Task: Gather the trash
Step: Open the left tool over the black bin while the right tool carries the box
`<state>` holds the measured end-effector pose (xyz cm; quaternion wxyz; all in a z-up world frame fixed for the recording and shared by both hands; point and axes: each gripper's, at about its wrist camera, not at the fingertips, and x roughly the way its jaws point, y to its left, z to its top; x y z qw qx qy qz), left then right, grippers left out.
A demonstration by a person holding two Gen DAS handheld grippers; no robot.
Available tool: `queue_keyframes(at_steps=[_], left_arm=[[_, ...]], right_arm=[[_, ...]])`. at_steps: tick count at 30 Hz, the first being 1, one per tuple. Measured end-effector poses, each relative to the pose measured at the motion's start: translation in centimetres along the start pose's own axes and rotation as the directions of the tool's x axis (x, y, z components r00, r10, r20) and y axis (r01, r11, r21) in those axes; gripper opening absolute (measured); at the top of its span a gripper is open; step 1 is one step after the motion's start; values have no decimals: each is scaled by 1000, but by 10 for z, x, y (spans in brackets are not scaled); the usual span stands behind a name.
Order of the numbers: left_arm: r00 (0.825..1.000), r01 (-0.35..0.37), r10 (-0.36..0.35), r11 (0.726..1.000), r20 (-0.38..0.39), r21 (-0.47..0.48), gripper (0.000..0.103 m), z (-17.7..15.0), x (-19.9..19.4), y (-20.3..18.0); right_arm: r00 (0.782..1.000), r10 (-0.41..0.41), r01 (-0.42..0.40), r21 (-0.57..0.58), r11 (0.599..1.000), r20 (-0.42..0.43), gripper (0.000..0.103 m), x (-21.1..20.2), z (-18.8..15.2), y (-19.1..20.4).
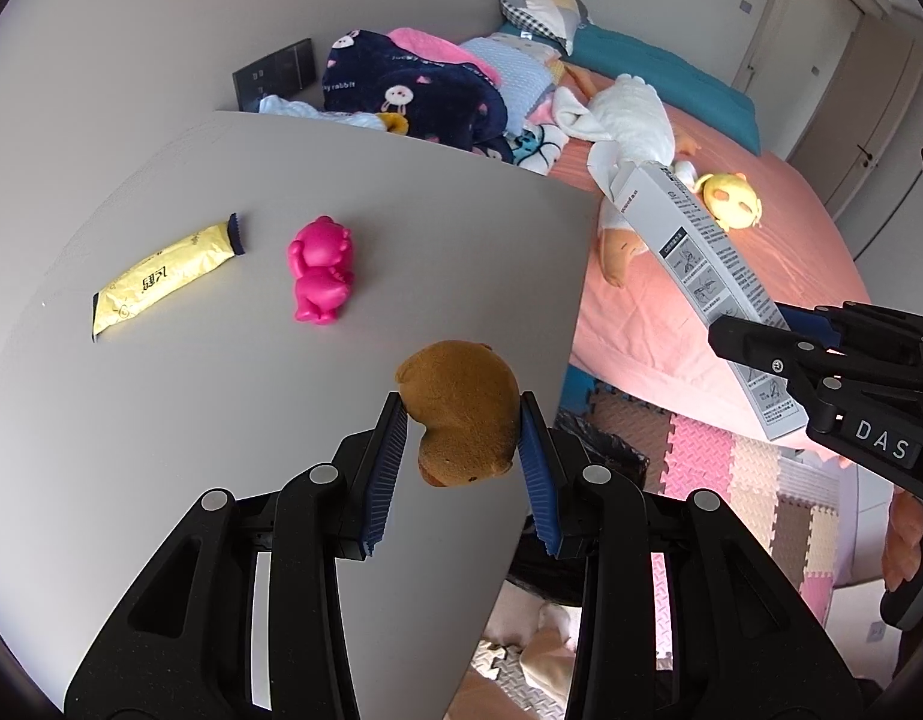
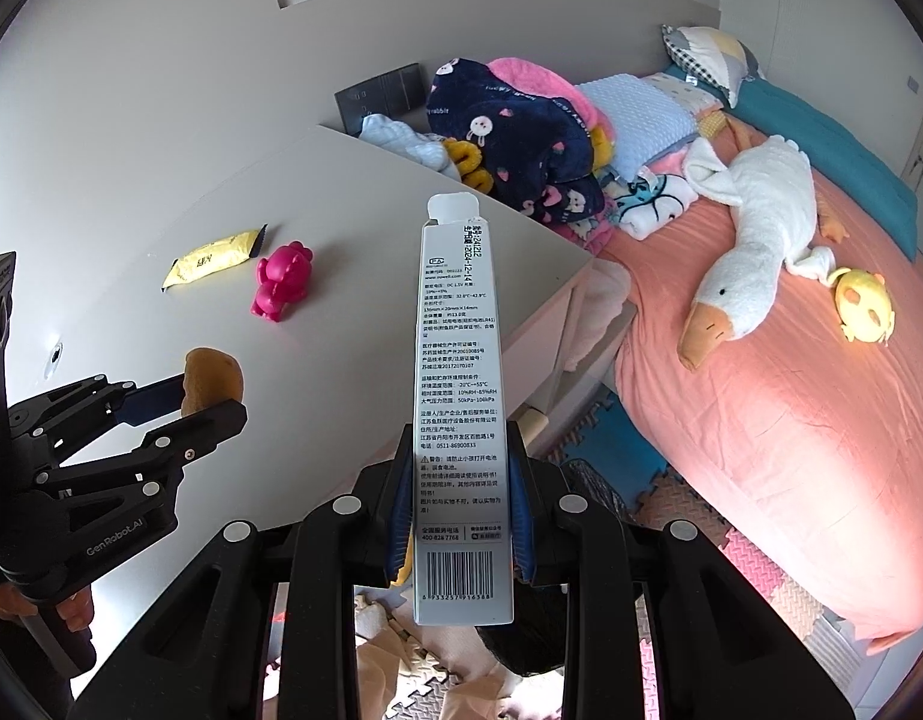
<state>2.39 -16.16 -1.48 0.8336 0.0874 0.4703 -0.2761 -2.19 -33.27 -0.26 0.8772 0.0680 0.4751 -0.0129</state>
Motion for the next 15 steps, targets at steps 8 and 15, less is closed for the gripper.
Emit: queue_keyframes(at_steps=[8,15], left_arm=[[999,37,-37,997,-6,61,37,1,4,-41],[997,79,-77,990,-21,118,37,2,11,-78]], right_arm=[[1000,-28,28,53,998,2,28,-18,-20,-37],[998,-57,56,104,993,9,28,-33,-38,-70]])
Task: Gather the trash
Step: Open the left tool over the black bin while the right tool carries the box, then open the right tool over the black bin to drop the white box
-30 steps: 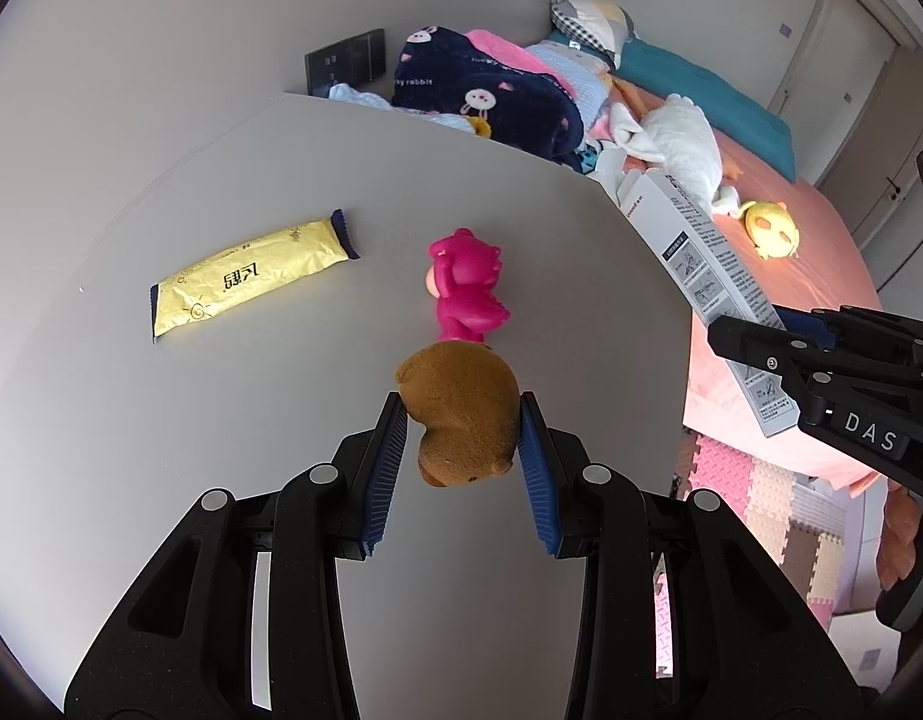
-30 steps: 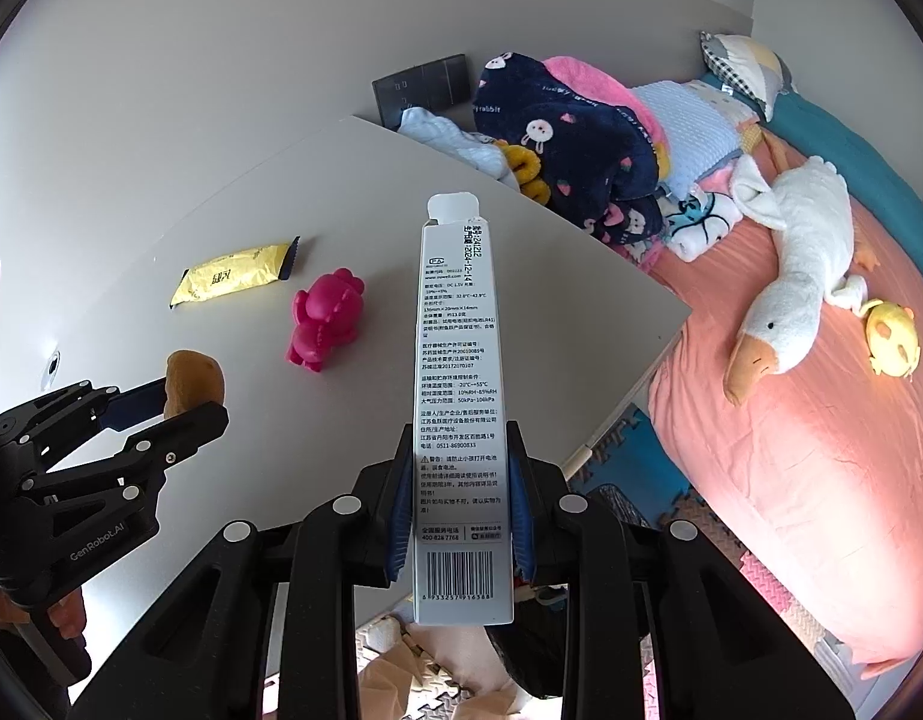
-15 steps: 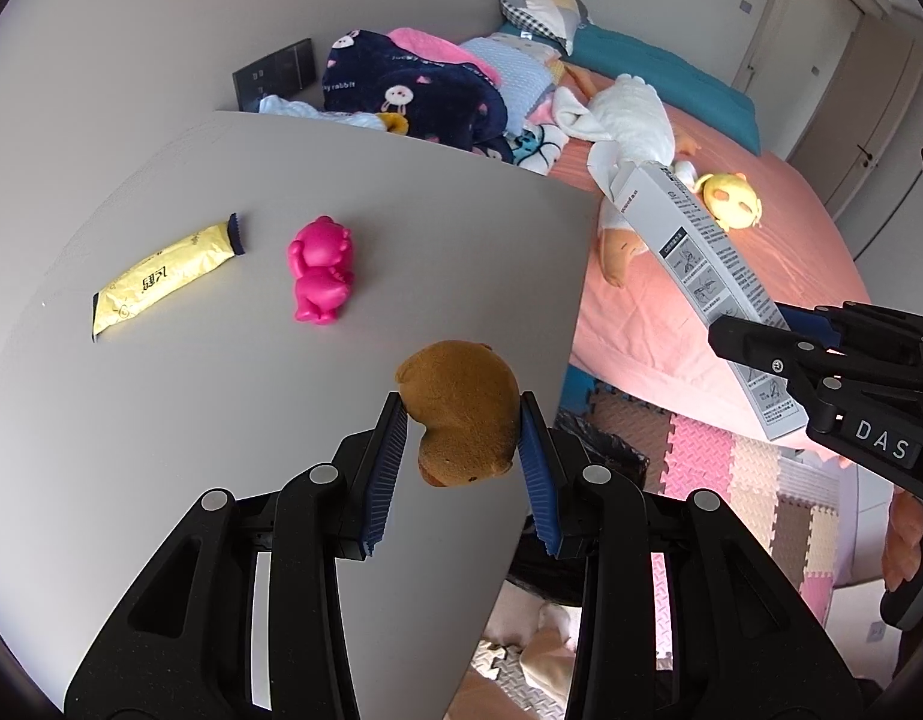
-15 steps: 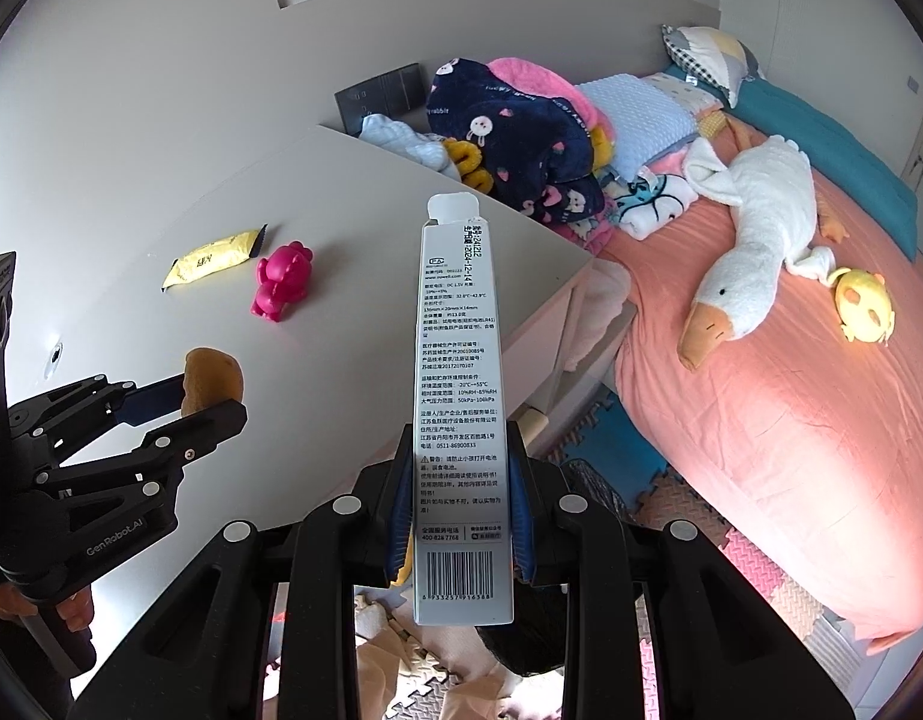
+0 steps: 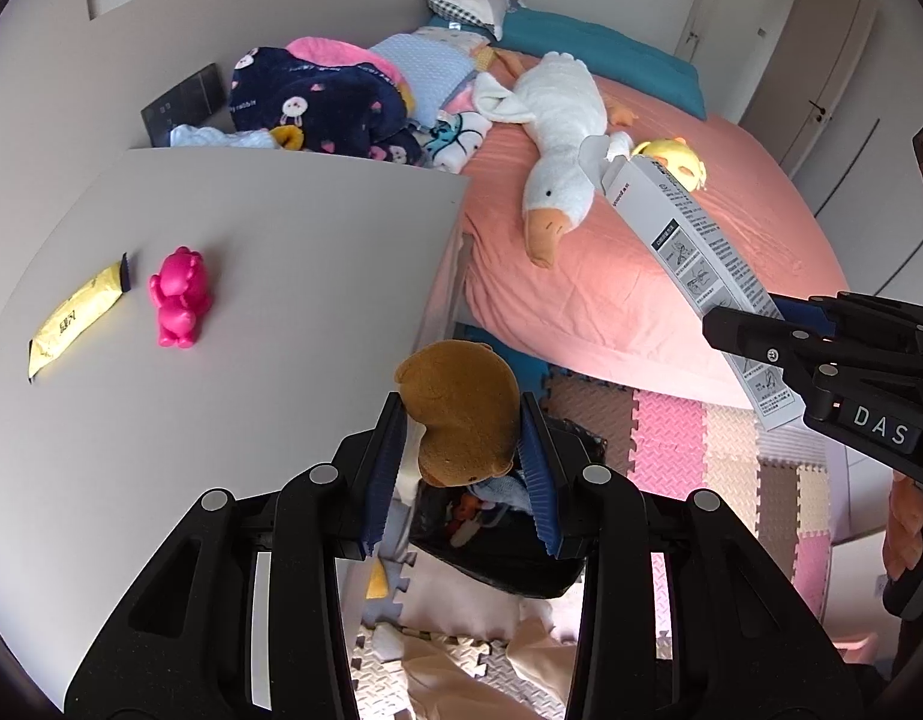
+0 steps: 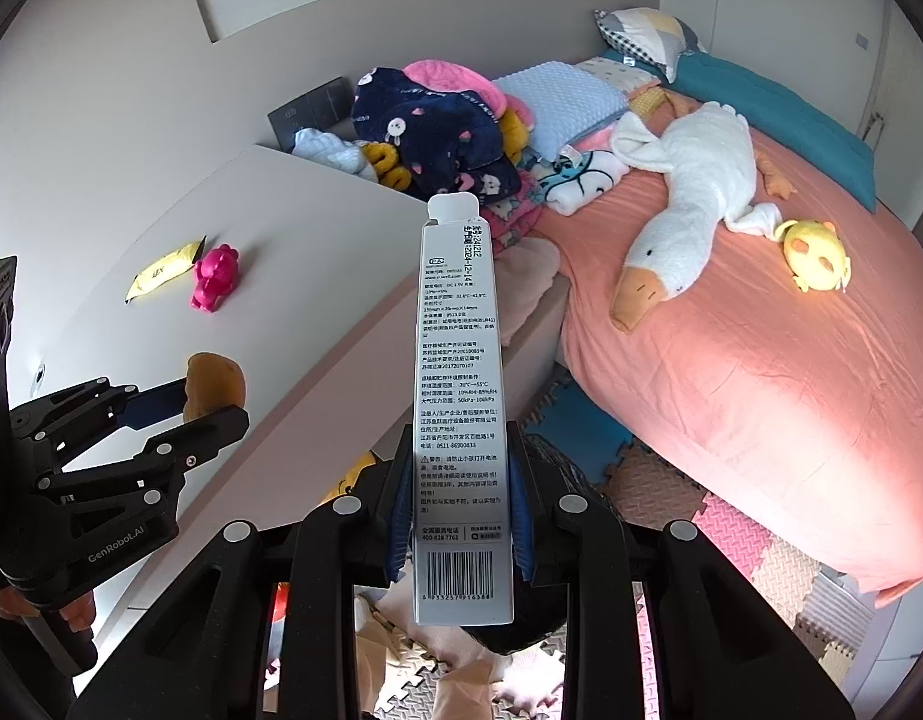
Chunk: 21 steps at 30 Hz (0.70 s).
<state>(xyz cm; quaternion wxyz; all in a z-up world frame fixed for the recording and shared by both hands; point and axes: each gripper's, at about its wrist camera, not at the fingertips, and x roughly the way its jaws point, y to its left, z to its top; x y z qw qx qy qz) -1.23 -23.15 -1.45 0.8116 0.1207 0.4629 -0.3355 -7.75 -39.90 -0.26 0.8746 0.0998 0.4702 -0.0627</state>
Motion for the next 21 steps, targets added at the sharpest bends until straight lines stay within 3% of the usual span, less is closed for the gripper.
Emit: queue_keyframes(at_steps=[16,17,18,19,20,21], left_arm=[[995,89,-83,986,-47,142,38,3,18,-67],[993,102,-93,983,-66,153,42,2,20,-70],[992,104,-90,981,-91,165,69,1,23,-73],[993,86,-70,982,-100,170,88,0,24,-74],[995,64,-50,983,-86,174,97,-2,23,-74],[995,62,-48,982,-83,181,97,-2,22,-73]], right_arm=[[998,-59,57,122,991,15,29,-20,-18,-64],[998,-64,61,138,989,21,31,-20,-17,-68],[997,-76,71,155,985,25,50,-21,-17,-72],[994,-106,99,175,980,32,73,-22,-16,-77],[989,-137,125,196,973,53,76,-26,-17,-81],[985,-155,137,212,968,72,76,-29,-17,-84]])
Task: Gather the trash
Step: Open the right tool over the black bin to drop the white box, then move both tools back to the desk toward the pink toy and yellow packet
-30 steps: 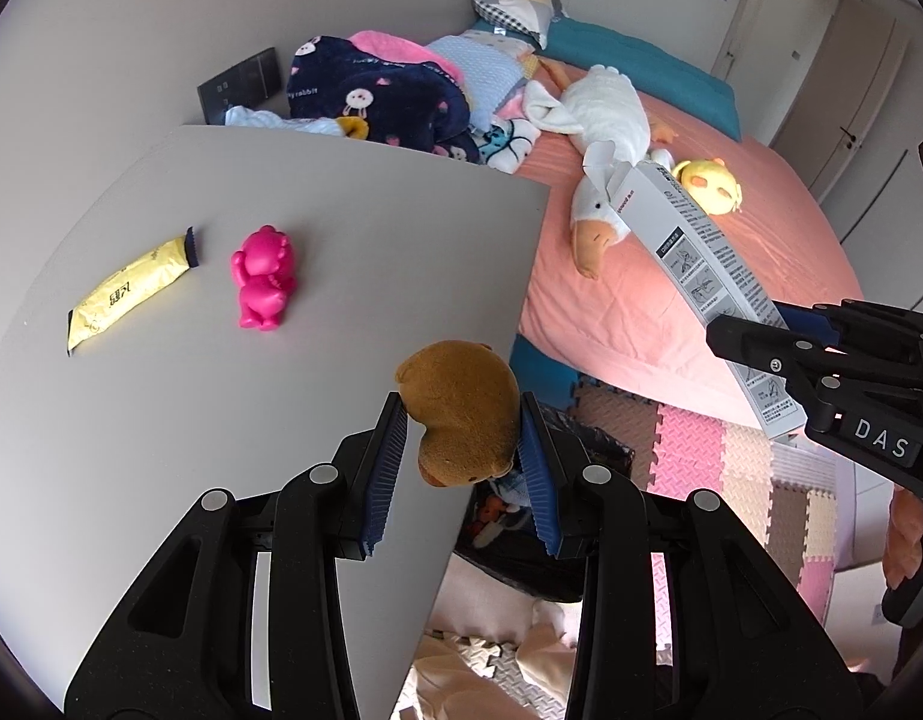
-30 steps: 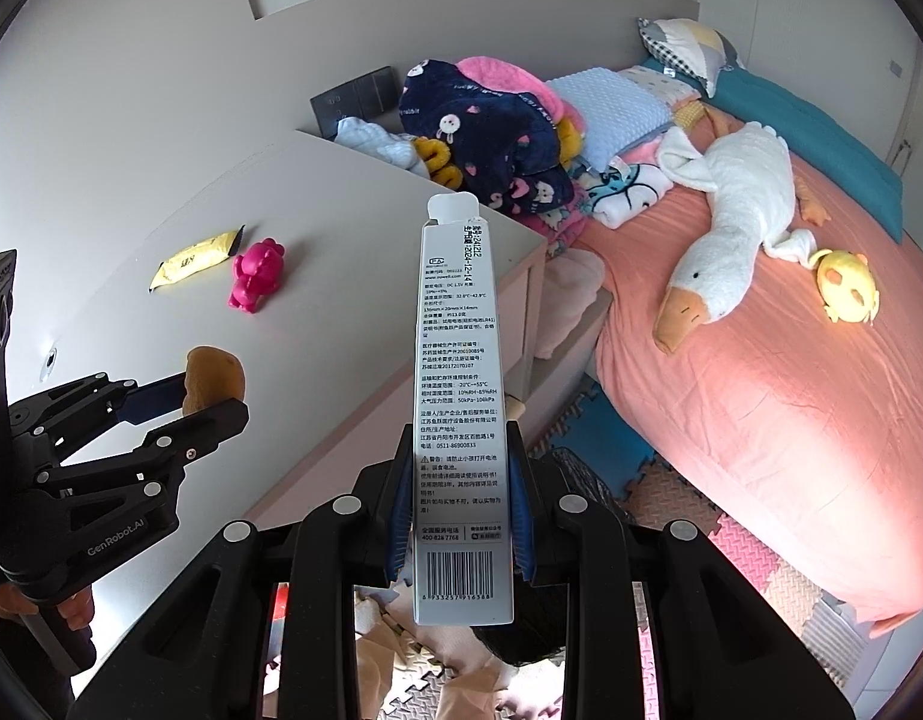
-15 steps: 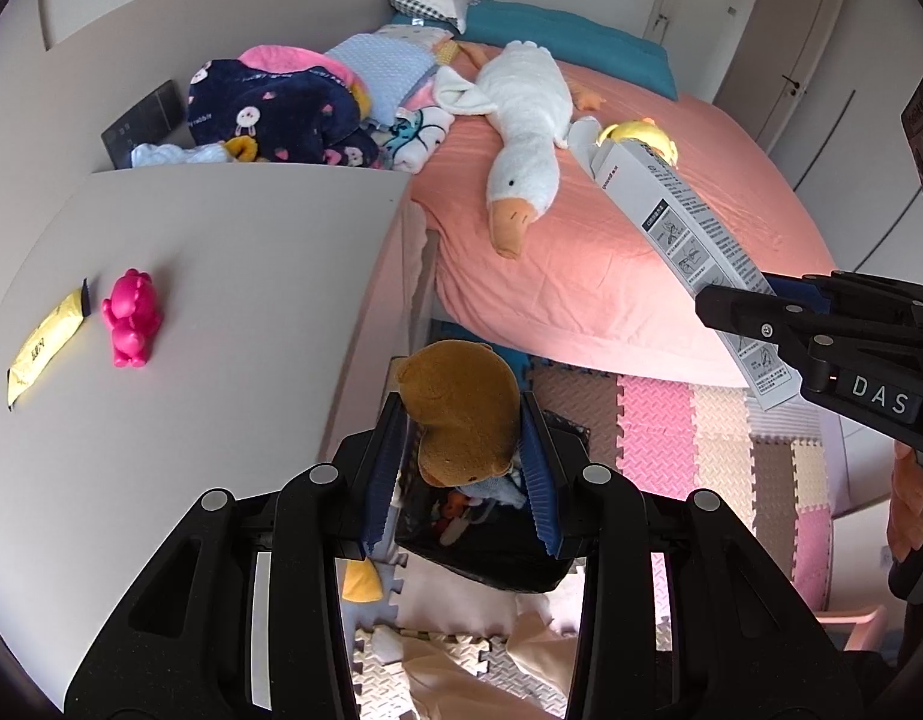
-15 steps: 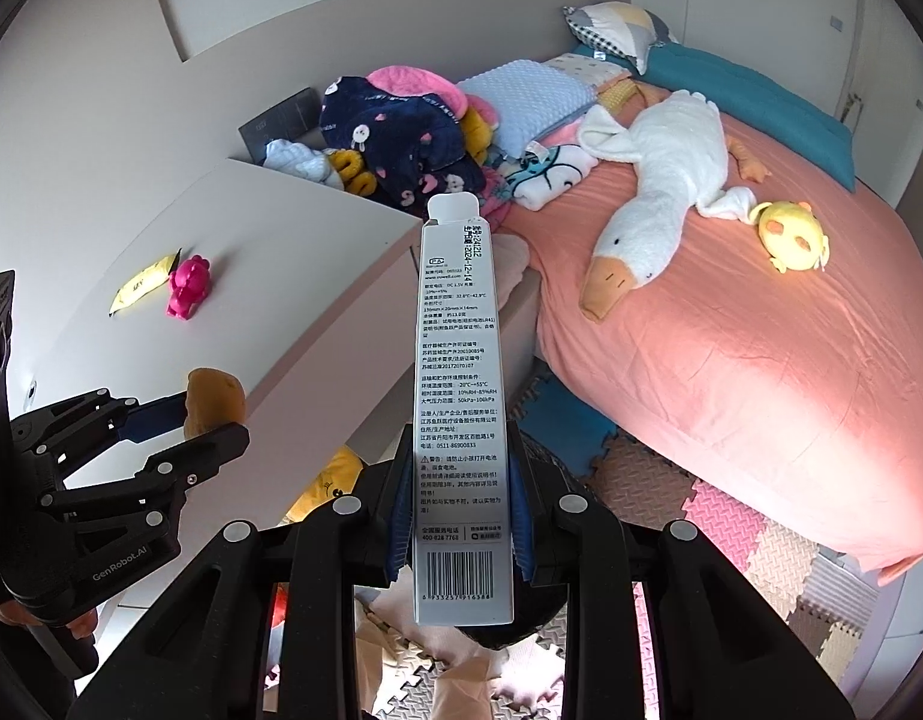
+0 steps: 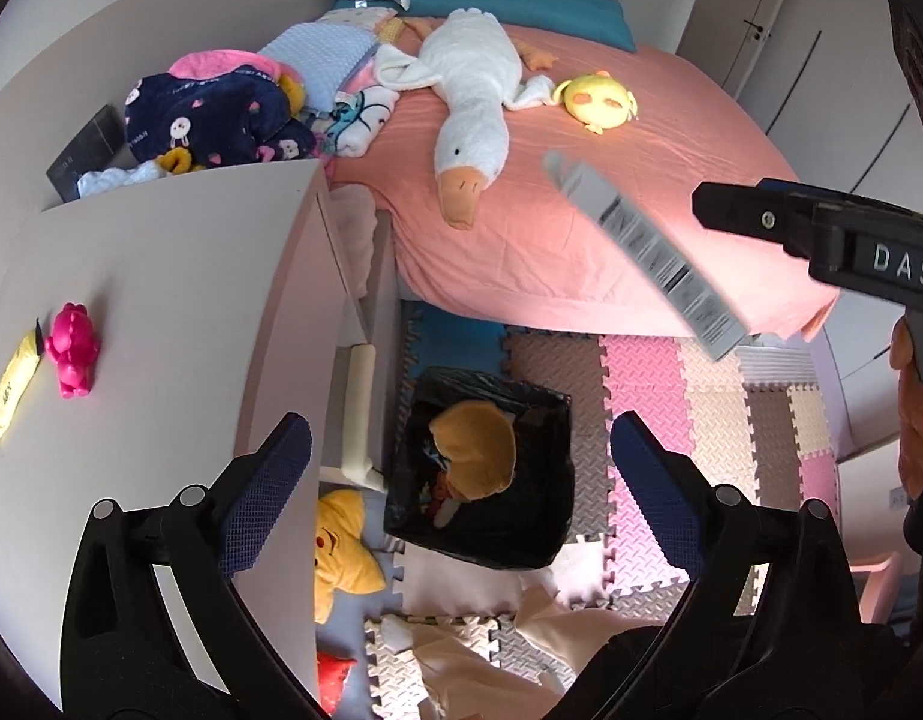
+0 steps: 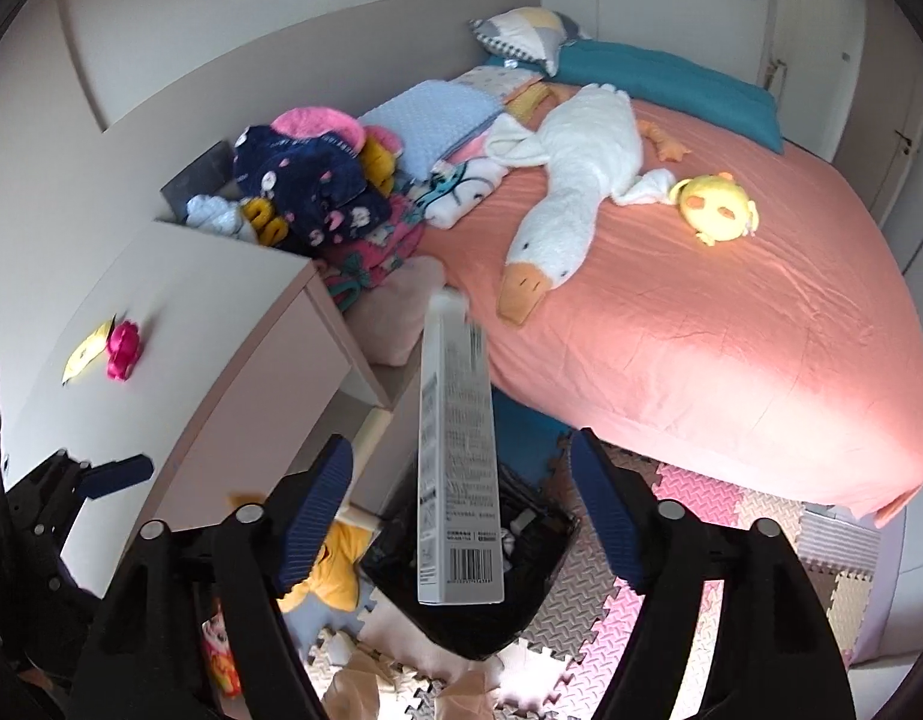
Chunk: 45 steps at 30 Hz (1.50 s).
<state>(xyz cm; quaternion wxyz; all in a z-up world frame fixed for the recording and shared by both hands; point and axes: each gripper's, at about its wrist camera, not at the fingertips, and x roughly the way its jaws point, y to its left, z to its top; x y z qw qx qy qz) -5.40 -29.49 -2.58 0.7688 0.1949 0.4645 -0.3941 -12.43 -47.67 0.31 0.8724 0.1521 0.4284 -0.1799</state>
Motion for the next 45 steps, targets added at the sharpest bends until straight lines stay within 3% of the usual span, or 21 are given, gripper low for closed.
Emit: queue_keyframes(at_steps=[8,22,45], left_arm=[[1000,-23,22,999,-15,-50,97,1,-1,19],[998,-66,64,991,-22,-121,97,-13,-4,56],[988,-157,155,953,-26,-258,97,-61,-37,161]], right_arm=[[1000,16,-15,18,1000,-10,76,5,5,-6],[997,60,-63,-51,997,-44,76,21,8,39],[980,170,-188,-198,962,-105,76,51,19,170]])
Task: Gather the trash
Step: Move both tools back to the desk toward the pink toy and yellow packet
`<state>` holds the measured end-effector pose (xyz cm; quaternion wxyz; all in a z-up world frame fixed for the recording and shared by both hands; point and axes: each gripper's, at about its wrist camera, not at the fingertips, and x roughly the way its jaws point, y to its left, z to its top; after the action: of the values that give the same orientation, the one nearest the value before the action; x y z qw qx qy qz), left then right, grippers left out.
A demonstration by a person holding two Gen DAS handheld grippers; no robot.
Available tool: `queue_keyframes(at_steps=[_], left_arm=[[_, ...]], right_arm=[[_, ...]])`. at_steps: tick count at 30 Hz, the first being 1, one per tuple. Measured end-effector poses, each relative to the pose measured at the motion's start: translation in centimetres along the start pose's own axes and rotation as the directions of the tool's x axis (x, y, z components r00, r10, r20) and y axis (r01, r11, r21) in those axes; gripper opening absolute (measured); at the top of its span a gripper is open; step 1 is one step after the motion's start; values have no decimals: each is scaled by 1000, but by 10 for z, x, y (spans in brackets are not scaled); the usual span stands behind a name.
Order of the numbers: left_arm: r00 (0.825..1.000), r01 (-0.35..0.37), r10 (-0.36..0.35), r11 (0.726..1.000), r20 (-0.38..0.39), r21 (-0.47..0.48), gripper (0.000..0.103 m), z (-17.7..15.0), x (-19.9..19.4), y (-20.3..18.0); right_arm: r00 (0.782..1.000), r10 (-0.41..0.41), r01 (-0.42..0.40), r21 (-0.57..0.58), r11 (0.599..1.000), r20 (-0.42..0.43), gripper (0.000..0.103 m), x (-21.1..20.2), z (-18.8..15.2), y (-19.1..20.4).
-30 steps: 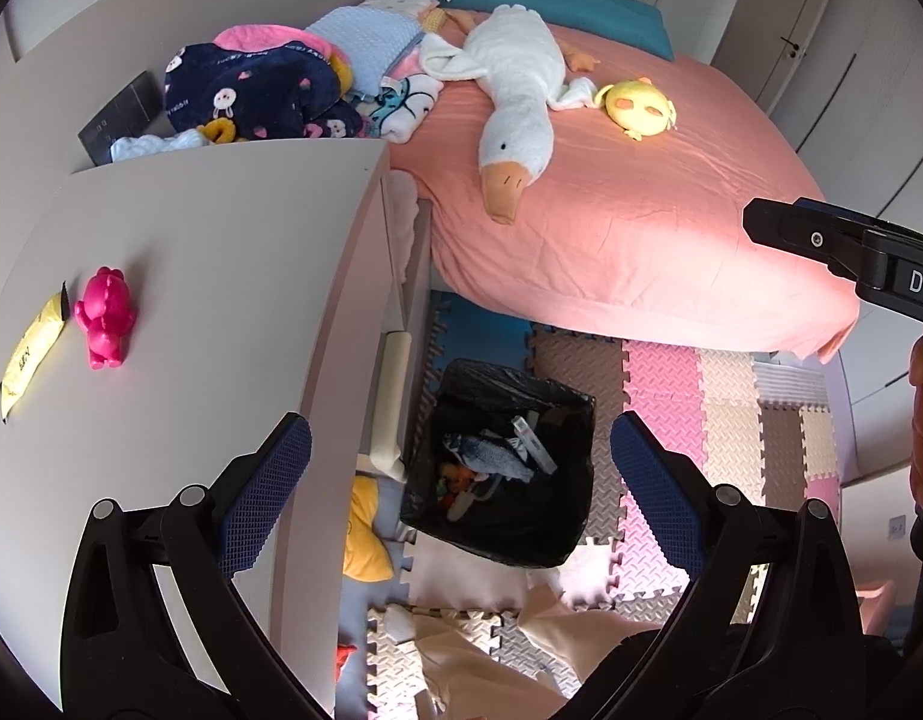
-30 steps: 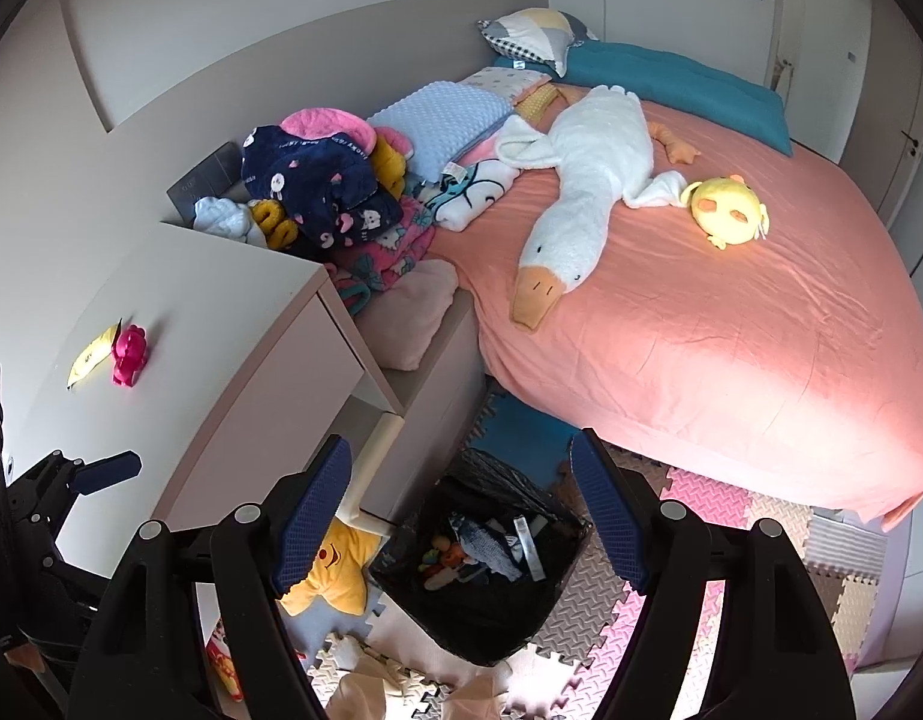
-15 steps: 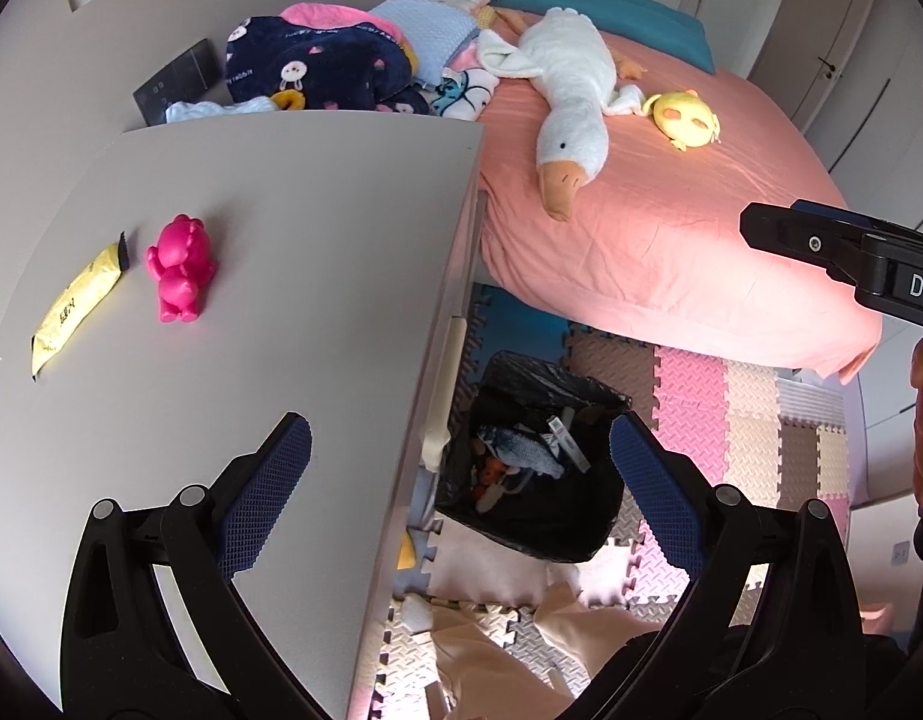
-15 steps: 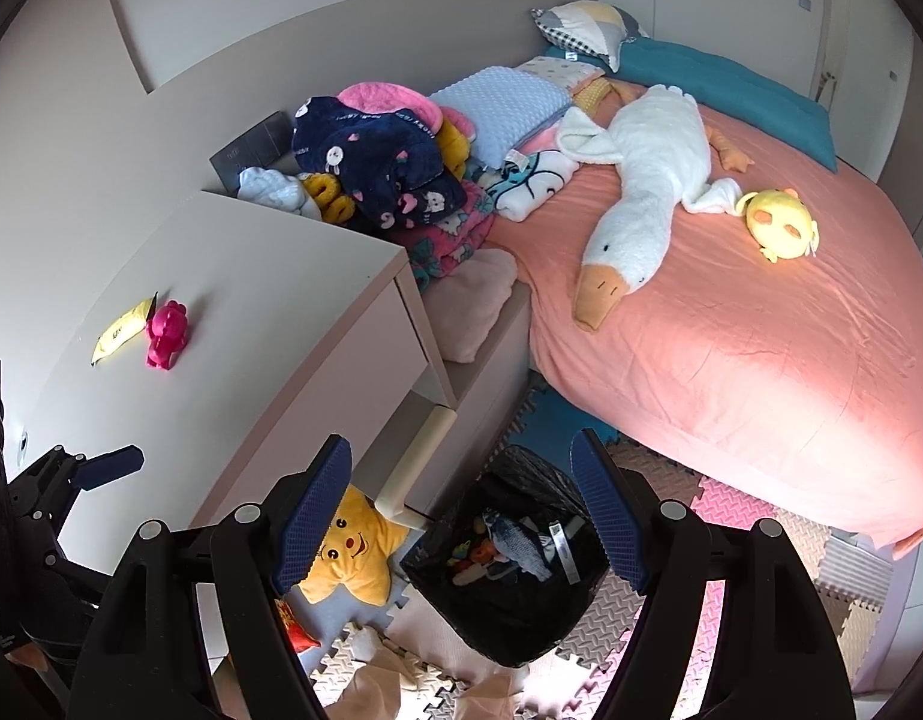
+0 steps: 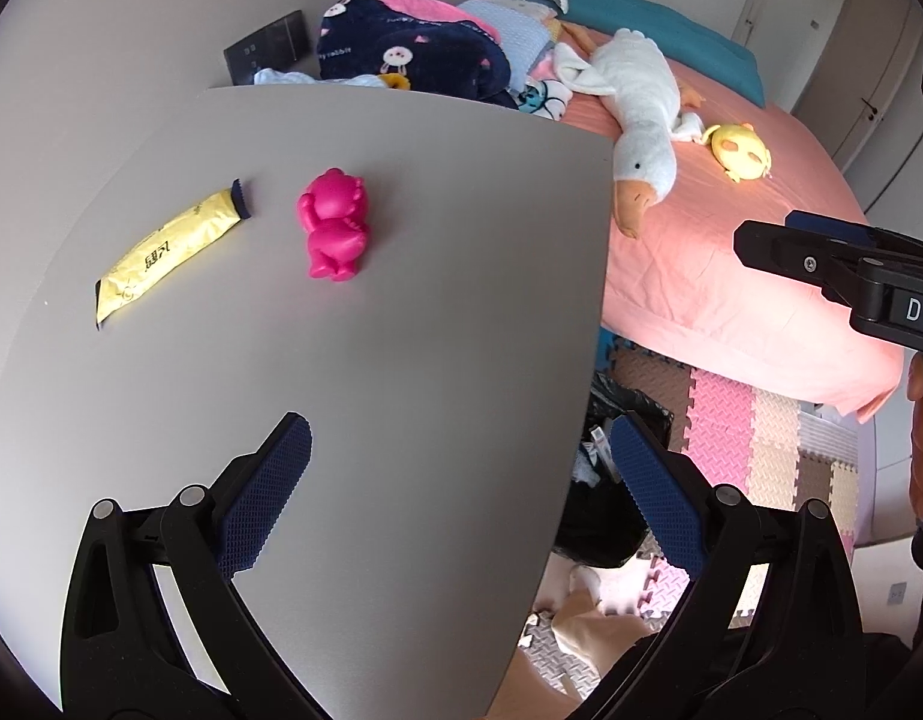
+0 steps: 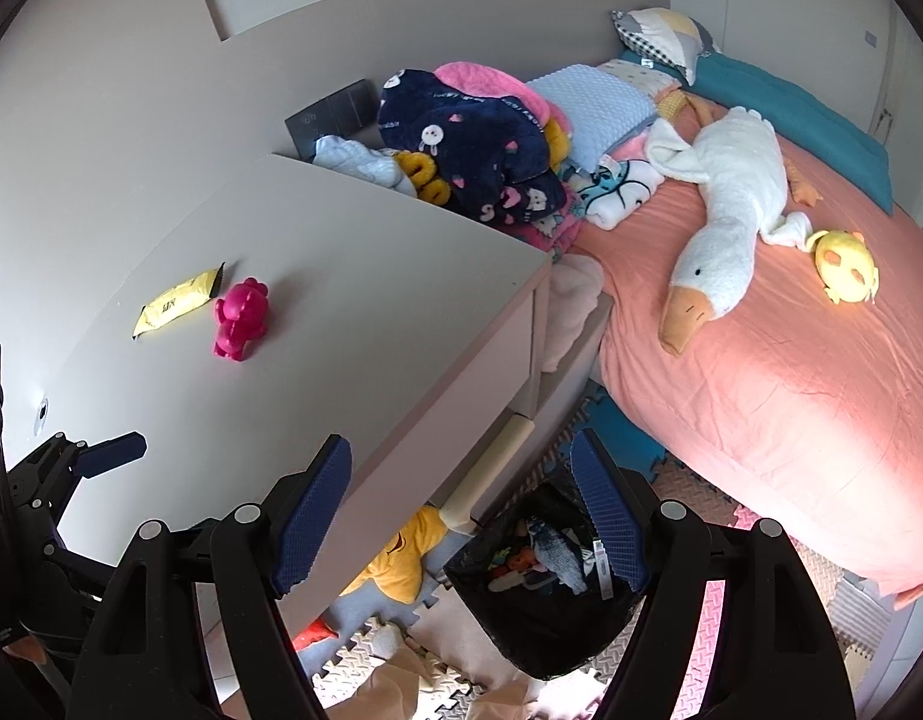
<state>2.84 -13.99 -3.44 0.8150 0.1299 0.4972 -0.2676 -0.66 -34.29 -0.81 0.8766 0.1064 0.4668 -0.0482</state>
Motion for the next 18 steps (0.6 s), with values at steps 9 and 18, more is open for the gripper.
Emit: queue_keyframes(at_steps=[9,18], left_arm=[[999,-27,28,997,17,-69,97,-6,-3,48],[998,-54,57,992,22,-117,97,-10,-3,93]], right_arm=[[999,34,-35,-71,997,-22,76,20,15,50],[997,65,-69,-111,991,-45,76,43,28,93]])
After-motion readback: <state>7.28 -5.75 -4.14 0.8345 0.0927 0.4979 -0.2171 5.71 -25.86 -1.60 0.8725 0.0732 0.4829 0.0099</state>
